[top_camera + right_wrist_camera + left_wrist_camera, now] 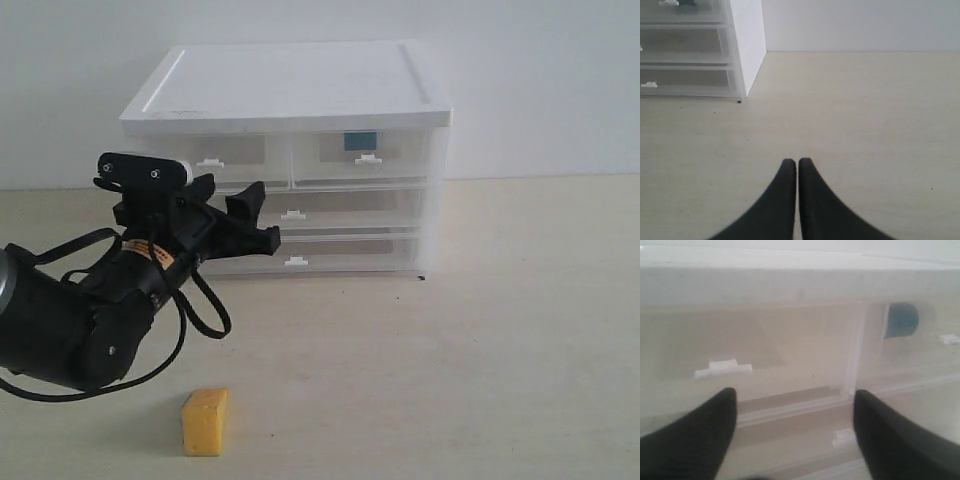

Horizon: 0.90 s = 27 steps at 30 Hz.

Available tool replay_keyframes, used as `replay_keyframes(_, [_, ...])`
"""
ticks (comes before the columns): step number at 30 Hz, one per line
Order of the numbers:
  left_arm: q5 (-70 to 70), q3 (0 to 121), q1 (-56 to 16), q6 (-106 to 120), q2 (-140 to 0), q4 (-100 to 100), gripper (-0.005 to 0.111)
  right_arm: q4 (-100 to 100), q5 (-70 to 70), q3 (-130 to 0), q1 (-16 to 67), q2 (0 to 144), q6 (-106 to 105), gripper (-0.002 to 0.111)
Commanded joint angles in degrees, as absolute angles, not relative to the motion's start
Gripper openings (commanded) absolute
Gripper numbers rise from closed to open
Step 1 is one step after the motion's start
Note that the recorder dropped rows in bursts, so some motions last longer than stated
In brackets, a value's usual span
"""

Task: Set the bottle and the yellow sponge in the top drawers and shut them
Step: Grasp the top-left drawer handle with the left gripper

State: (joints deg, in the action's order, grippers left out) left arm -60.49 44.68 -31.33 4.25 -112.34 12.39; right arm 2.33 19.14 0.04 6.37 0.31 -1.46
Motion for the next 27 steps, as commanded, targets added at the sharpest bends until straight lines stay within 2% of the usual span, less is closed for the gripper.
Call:
replay_keyframes(1, [-61.71, 45.65, -31.37, 4.74, -112.36, 12.03, 0.079, 2.21, 18.99, 0.00, 6.31, 0.00, -1.56, 0.000])
replay_keyframes(10, [-65.30, 46.02, -31.26, 6.36, -112.36, 24.30, 0.079, 2.21, 18.99, 0.00, 6.31, 0.00, -1.56, 0.000])
replay_keyframes(18, [-67.66, 48.24, -31.26, 8.59, -113.96, 24.29, 0.073, 2.21, 18.99, 0.00, 6.31, 0.00, -1.56, 0.000])
replay_keyframes(27, [-67.96, 53.77, -31.26, 10.65, -120.36, 25.04, 0.073, 2.21, 18.99, 0.00, 6.31, 0.00, -1.56, 0.000])
